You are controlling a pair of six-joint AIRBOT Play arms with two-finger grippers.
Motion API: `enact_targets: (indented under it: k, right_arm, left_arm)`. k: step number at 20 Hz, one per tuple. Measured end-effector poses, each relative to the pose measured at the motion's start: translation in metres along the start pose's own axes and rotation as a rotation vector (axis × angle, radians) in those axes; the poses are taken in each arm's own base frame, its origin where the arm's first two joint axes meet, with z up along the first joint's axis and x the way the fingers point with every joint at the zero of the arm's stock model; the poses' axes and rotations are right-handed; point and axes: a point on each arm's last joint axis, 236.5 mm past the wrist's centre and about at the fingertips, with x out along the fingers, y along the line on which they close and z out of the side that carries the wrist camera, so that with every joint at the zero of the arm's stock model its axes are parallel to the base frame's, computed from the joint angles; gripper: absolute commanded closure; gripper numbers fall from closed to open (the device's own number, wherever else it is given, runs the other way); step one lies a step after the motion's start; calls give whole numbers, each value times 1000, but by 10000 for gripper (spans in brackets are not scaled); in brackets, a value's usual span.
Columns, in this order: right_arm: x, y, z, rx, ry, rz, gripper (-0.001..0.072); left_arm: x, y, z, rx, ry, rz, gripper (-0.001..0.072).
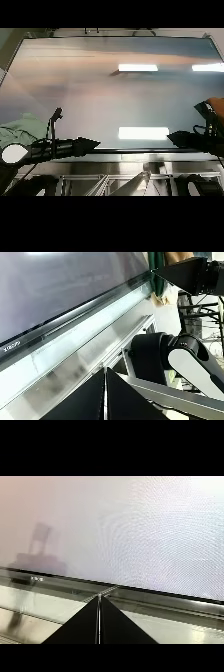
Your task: Fold the shirts.
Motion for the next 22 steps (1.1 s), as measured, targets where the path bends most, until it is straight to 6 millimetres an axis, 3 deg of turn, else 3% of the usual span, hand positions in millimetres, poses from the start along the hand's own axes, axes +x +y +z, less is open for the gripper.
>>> enact_targets:
  k: [7,8,9,10,13,15,17,18,19,20,22]
  right_arm:
    - [0,0,0,0,0,0,693]
    - [0,0,0,0,0,0,693]
    - [0,0,0,0,0,0,693]
    - [0,0,0,0,0,0,693]
    - [0,0,0,0,0,0,693]
    - [0,0,0,0,-1,0,693]
    - [0,0,0,0,-1,0,693]
    - [0,0,0,0,-1,0,693]
    - [0,0,0,0,-1,0,692]
    - [0,0,0,0,-1,0,692]
    - [0,0,0,0,-1,0,693]
  left_arm:
    - [-3,-5,8,21,-15,0,691]
    - [-7,-6,14,41,-26,14,501]
    - [-13,-7,24,53,-42,38,215]
    - [-22,-4,36,59,-60,79,-13]
    - [-72,18,87,24,-192,255,-13]
    - [-127,44,125,-33,-349,411,-13]
    - [-196,80,147,-126,-519,593,18]
    - [-234,101,147,-191,-598,697,141]
    - [-268,121,142,-259,-662,791,219]
    - [-298,141,130,-343,-714,870,218]
    - [-336,180,101,-514,-763,965,218]
